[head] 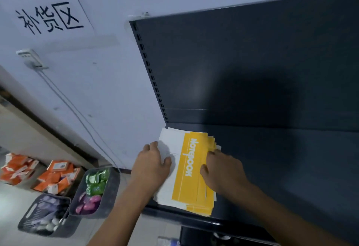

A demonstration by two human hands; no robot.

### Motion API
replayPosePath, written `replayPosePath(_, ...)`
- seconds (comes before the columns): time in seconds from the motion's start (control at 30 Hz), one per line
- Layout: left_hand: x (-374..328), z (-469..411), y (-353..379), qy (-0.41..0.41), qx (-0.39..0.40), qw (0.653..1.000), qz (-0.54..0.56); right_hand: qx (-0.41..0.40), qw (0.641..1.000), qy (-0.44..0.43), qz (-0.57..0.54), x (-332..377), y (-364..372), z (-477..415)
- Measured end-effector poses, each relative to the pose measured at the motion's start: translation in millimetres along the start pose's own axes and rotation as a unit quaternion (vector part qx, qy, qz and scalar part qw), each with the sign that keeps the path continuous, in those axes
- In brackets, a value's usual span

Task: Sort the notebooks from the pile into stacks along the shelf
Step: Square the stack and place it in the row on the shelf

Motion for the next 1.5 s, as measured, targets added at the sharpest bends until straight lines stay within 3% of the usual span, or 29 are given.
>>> replayPosePath(0.5,30,-6,-6,0.01,0.077,0.997,0.017,-0.064,0.992,0.107,-0.033,56,16,18)
replayPosePath(0.73,36,3,-6,0.025,0.052,0.998,0.012,-0.113,0.985,0.107,-0.077,66,24,27)
replayPosePath(0.97,38,2,-16,-0.026,0.029,0.993,0.111,-0.102,0.982,0.111,-0.116,68,27,21)
replayPosePath(1.13,26,5,-18,-0.018,0.029,0.98,0.196,-0.063,0.987,0.111,-0.098,64,28,21)
replayPosePath(1.37,20,10,-20,0.047,0.016,0.951,0.304,-0.068,0.975,0.116,-0.175,52,22,21)
replayPosePath(1.5,14,7,-17,0.103,0.036,0.938,0.33,-0.083,0.946,0.15,-0.276,47,13,25)
Point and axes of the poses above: each hand's wrist, its own z-axis away from the middle knuckle, its own y-axis out of the palm, x = y × z, the point moved 1 cm from there along -z, towards the middle knuckle, and after that the axes turned 6 degrees about x, right-handed, at the moved point
